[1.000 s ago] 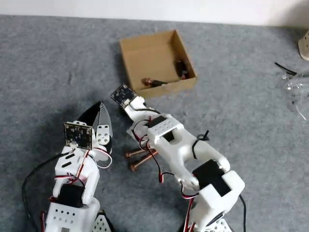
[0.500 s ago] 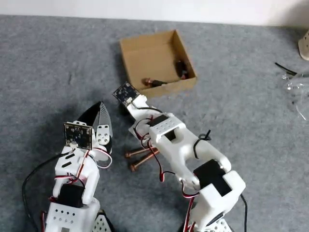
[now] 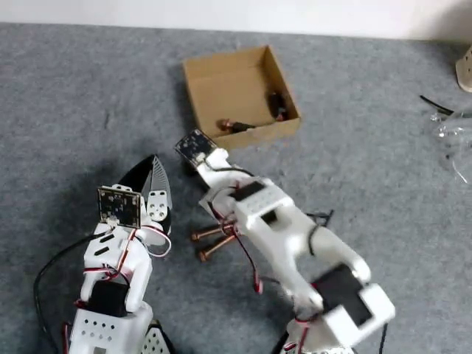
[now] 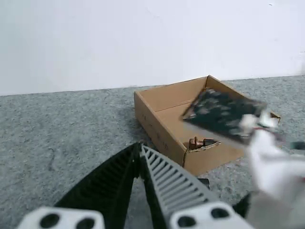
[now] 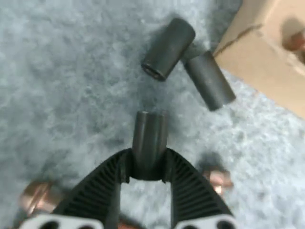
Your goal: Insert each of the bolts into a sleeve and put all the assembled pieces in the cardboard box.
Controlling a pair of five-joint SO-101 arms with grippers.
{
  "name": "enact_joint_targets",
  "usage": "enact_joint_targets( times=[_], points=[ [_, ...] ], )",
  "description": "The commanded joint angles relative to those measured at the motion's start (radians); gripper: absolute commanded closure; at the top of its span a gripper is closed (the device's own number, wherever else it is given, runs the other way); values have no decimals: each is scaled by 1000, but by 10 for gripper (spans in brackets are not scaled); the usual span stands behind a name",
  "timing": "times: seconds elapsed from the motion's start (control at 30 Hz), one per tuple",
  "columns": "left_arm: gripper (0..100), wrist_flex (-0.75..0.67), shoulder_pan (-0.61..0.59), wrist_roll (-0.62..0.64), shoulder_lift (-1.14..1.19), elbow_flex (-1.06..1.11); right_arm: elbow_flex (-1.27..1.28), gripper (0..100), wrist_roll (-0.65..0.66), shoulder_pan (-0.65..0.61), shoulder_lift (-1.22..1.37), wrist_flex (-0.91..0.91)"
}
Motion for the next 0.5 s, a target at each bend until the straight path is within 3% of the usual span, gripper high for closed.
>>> enact_joint_targets(
  times=[0.0, 0.2, 0.47],
  points=[
    [992, -3, -12, -2, 4, 24, 53, 995, 3, 10, -217, 7],
    [992, -3, -12, -2, 4, 24, 148, 995, 0, 131, -464, 7],
    [992, 6, -5, -3, 4, 24, 397, 995, -117, 298, -791, 12]
  ],
)
